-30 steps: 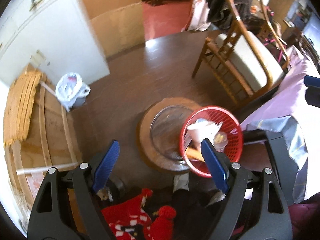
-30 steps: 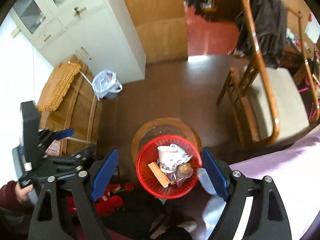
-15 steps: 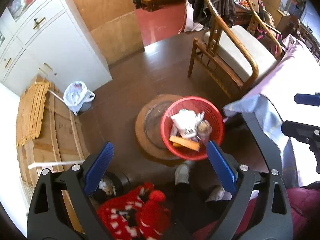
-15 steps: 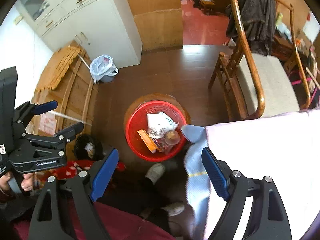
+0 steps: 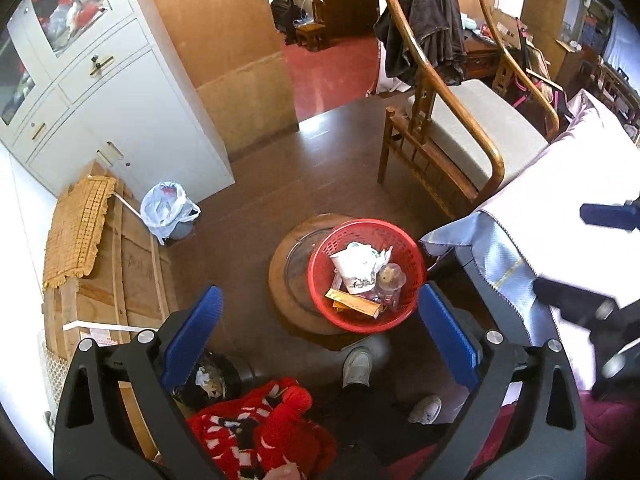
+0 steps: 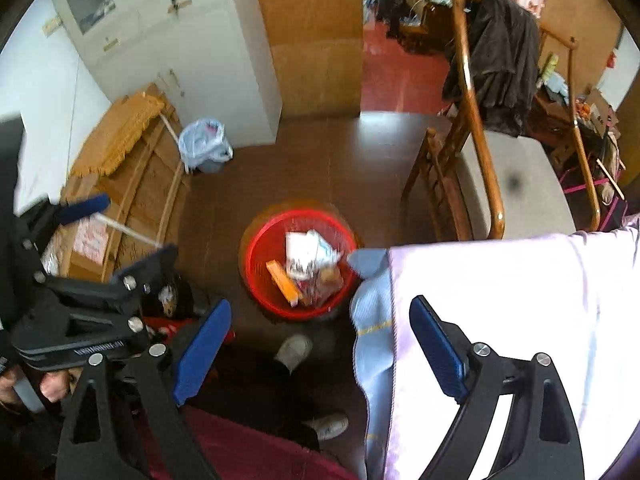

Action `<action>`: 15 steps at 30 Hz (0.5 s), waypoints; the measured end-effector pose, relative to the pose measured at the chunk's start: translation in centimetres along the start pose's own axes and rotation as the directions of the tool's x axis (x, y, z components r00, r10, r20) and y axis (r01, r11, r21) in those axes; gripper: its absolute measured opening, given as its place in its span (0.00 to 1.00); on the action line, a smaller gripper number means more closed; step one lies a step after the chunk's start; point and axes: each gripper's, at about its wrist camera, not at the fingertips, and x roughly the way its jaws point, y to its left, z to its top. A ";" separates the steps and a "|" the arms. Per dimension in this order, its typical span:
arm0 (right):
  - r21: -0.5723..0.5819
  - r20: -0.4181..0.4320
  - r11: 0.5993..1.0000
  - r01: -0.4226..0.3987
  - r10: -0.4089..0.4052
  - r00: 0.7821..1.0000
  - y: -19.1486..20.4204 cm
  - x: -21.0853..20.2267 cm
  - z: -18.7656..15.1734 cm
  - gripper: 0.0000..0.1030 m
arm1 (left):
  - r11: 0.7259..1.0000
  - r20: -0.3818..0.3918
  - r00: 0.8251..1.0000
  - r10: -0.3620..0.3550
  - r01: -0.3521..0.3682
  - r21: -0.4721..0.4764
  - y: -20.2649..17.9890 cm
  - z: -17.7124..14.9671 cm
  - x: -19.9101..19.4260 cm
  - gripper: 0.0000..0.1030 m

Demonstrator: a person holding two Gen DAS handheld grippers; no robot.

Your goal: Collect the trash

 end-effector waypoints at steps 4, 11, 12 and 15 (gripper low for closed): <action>-0.013 -0.028 1.000 0.007 -0.008 1.000 0.5 0.8 0.3 0.86 | 1.000 -0.012 1.000 -0.003 0.003 0.000 0.1 0.5 0.5 0.92; -0.007 -0.053 1.000 0.010 -0.011 0.999 0.8 2.3 1.4 0.86 | 1.000 -0.047 0.999 -0.019 0.019 -0.007 1.1 1.2 2.1 0.92; -0.006 -0.057 1.000 0.011 -0.011 0.998 0.8 2.5 1.6 0.86 | 1.000 -0.050 0.999 -0.021 0.021 -0.006 1.2 1.3 2.3 0.92; -0.002 -0.069 1.000 0.010 -0.010 0.998 0.8 3.1 2.0 0.86 | 1.000 -0.060 0.998 -0.027 0.027 0.003 1.5 1.7 3.0 0.92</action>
